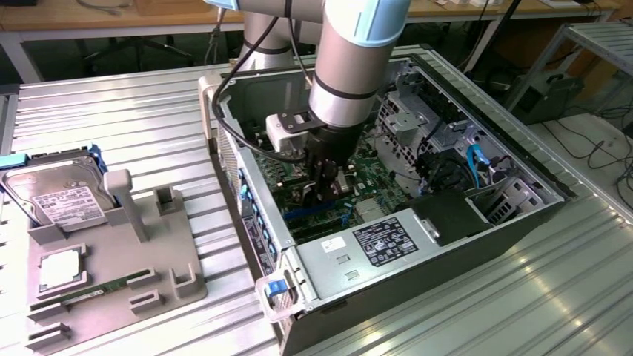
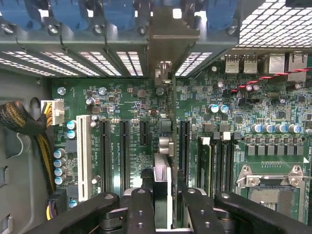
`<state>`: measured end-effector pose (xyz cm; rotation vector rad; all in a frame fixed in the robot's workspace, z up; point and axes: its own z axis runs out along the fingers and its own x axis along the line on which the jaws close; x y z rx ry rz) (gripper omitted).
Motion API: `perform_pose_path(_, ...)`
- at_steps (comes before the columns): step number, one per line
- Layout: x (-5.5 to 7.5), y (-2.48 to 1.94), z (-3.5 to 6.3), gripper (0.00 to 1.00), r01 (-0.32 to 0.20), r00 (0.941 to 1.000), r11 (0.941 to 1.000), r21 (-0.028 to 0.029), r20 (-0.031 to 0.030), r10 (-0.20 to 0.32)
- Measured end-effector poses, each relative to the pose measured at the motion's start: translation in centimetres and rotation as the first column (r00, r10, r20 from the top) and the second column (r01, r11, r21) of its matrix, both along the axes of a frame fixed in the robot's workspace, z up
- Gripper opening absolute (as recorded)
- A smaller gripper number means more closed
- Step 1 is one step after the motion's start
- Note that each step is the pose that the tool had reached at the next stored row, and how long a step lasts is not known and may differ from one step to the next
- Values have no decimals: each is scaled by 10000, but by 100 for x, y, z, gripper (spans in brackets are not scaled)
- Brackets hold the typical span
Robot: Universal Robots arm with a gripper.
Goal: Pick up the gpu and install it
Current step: 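Insert the gpu into the slot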
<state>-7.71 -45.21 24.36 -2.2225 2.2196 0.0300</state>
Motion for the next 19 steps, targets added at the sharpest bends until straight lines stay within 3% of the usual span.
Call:
perform_pose_path(2,1,-1,0,27,-2,10000,9998,211,0,2)
perform_pose_path(4,0,0,0,27,-1,10000,9995,324,0,1)
perform_pose_path(7,-1,-3,-1,27,0,10000,9994,332,1,0)
perform_pose_path(12,-2,-67,-2,27,27,10000,9994,331,1,-27)
perform_pose_path(19,0,-68,-1,27,55,10000,9994,329,1,-55)
